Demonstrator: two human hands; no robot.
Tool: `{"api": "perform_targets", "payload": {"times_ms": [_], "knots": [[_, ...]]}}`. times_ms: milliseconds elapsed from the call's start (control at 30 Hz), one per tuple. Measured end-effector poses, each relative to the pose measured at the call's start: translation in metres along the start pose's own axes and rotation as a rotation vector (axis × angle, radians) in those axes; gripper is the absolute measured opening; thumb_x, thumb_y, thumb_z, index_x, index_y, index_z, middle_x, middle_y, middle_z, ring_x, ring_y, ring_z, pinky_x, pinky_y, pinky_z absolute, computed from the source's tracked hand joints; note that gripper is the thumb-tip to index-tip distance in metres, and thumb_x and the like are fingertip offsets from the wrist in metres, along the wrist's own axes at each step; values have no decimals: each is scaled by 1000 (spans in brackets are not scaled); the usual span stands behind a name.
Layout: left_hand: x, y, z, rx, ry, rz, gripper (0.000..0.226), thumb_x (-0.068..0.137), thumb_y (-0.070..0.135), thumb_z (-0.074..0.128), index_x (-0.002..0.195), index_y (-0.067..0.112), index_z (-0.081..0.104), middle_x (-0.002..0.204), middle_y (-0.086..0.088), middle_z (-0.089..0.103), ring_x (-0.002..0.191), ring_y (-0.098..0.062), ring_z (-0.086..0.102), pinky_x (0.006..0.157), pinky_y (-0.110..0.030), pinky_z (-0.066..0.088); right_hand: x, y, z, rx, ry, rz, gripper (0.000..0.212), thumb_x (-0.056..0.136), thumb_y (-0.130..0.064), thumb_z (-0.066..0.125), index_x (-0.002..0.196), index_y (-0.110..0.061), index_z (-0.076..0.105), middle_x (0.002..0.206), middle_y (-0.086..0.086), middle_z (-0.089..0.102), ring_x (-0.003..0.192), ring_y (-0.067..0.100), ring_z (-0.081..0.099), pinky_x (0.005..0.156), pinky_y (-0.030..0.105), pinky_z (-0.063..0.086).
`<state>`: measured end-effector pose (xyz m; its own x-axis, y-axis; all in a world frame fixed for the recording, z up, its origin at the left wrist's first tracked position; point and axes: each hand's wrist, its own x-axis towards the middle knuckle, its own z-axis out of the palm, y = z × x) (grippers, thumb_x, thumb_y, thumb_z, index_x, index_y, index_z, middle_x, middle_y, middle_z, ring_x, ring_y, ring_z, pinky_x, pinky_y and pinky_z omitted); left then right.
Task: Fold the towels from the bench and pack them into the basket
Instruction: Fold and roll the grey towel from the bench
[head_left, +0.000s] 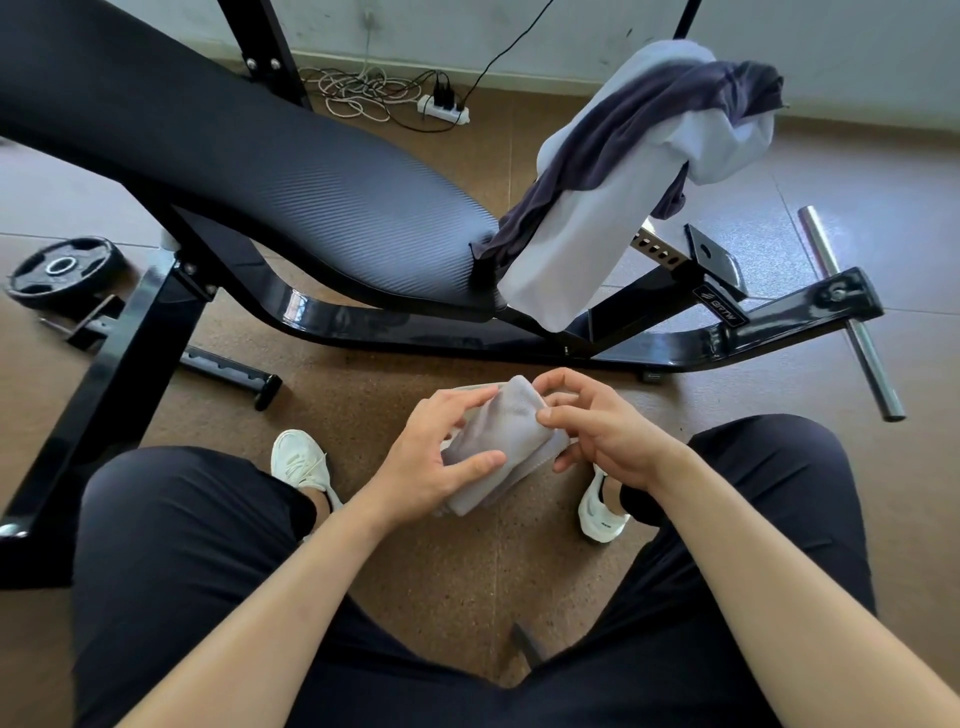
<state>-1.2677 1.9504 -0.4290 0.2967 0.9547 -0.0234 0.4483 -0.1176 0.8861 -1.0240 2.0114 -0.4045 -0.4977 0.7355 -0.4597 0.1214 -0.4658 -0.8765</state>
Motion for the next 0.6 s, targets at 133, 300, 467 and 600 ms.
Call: {"api": "perform_targets", "payload": {"times_ms": [133,300,467,600], "knots": [[1,8,-2,-101,-159,10,71,91,40,69,153,42,34,151,26,35,143,-3,33,116,-32,34,-1,1,-3,69,-78,-36,29,97,-11,64,125,-13,57,108,12,64,91,25,65,61,34,58],[2,11,-6,-144,-363,-33,82,94,33,71,153,57,21,152,31,22,141,5,28,114,-30,38,-2,4,-7,76,-90,-40,32,99,-12,61,131,-11,56,113,14,63,95,25,66,65,35,60],[6,7,-3,-82,-452,-105,98,88,39,77,149,65,6,147,29,20,137,-4,35,110,-30,43,0,6,-6,16,-16,-29,28,101,-11,57,129,-14,58,107,7,69,94,22,67,67,34,59],[13,1,1,-87,-405,-118,98,88,37,78,149,66,7,152,23,16,136,-12,39,108,-33,47,6,12,-5,2,88,-52,26,100,-15,60,126,-19,62,110,12,70,102,27,66,76,37,59]]}}
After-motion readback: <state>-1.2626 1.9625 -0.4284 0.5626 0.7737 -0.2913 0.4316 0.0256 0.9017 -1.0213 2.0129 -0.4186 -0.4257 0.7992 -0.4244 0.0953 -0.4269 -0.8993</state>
